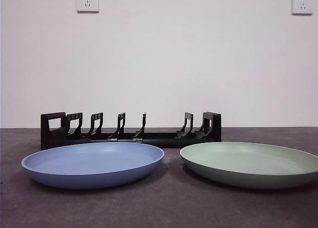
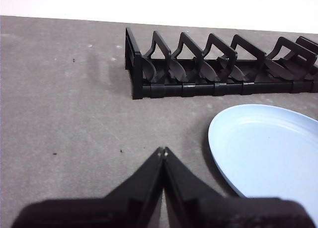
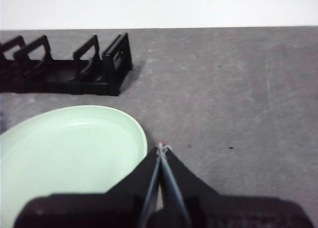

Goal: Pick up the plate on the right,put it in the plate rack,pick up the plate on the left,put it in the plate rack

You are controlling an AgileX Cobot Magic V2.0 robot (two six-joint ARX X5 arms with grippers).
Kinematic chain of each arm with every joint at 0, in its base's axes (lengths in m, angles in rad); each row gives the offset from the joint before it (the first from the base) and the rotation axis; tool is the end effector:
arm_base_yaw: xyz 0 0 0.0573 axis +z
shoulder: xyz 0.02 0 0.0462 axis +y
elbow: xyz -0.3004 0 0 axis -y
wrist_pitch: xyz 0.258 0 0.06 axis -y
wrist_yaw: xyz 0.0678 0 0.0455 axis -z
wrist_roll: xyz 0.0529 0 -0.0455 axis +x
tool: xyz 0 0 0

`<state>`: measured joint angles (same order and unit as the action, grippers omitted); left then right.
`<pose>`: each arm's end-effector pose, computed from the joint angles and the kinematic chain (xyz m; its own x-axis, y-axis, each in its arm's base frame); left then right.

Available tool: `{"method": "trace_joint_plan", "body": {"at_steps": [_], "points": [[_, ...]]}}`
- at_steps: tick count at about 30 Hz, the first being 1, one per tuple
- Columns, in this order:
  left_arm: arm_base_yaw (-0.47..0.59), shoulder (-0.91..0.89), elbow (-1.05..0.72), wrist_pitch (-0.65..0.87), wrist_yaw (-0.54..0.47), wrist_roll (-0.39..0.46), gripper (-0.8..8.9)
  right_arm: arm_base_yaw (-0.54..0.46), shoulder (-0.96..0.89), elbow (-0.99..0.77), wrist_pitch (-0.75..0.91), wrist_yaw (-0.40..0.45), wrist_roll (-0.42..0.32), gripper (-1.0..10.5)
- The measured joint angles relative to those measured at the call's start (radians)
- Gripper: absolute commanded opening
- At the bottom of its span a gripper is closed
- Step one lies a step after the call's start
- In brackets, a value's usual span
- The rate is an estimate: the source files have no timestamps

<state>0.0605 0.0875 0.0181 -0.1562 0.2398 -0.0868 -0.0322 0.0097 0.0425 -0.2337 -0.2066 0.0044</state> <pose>0.0990 -0.0066 0.1451 0.9594 -0.1798 -0.2173 0.1523 0.9787 -0.1374 0.0930 0.0079 0.1510 0.9652 0.1742 -0.1953 -0.1685 0.9847 0.0452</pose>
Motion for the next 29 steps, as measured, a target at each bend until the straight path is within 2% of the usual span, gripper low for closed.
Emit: {"method": "trace_joint_plan", "body": {"at_steps": [4,10,16,23,29], "points": [[0.000,0.000,0.000,-0.001,0.016,-0.046,-0.06,0.000,0.000,0.000,0.054,-0.008,0.101,-0.1],[0.000,0.010,0.074,-0.069,0.082,-0.085,-0.06,0.000,0.001,0.026,0.157,-0.063,0.261,-0.1],[0.000,0.059,0.224,-0.123,0.111,-0.092,-0.06,0.000,0.046,0.159,0.162,-0.085,0.344,-0.1],[0.000,0.180,0.426,-0.204,0.177,-0.093,-0.07,0.000,0.211,0.400,0.024,-0.163,0.343,-0.1],[0.000,0.316,0.612,-0.325,0.301,-0.066,-0.06,0.000,0.404,0.683,-0.243,-0.169,0.218,-0.1]]}}
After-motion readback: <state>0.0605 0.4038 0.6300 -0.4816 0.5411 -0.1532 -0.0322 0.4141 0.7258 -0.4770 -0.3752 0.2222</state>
